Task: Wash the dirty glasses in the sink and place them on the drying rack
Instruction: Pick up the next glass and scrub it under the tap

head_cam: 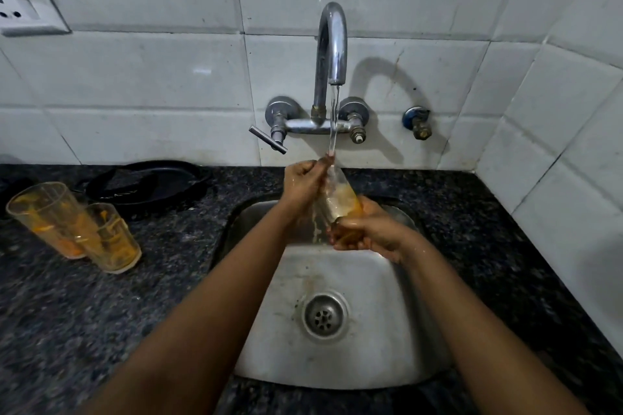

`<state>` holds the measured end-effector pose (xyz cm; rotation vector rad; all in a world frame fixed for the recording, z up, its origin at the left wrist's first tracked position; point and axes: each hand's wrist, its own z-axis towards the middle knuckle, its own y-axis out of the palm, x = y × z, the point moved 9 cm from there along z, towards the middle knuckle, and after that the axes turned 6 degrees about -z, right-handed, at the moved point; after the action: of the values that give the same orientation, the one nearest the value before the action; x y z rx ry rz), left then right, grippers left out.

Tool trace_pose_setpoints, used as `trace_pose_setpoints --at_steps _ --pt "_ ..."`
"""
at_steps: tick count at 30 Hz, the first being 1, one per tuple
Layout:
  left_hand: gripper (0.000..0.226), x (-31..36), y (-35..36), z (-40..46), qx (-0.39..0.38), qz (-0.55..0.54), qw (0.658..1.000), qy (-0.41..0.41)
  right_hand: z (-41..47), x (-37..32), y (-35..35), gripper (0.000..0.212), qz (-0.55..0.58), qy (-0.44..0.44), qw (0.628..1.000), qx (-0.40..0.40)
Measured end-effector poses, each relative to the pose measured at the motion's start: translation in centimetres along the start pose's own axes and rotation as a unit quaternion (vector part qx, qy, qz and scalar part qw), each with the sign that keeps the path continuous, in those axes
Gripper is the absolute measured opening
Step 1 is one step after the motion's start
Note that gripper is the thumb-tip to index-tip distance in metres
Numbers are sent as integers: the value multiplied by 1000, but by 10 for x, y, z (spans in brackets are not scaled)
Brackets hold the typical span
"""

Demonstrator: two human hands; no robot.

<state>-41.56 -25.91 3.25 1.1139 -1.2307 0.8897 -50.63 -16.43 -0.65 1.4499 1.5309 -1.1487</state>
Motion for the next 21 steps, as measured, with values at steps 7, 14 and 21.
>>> trace_pose_setpoints --at_steps 7,14,21 --pt "40 7 -6 7 99 169 980 -25 -8 -44 11 93 -570 -128 783 212" --pt "47 26 7 -4 -32 92 994 57 10 -11 -3 28 -71 -25 997 -25" --pt "21 21 60 -32 -336 251 907 -26 21 -78 -30 36 -359 -201 891 190"
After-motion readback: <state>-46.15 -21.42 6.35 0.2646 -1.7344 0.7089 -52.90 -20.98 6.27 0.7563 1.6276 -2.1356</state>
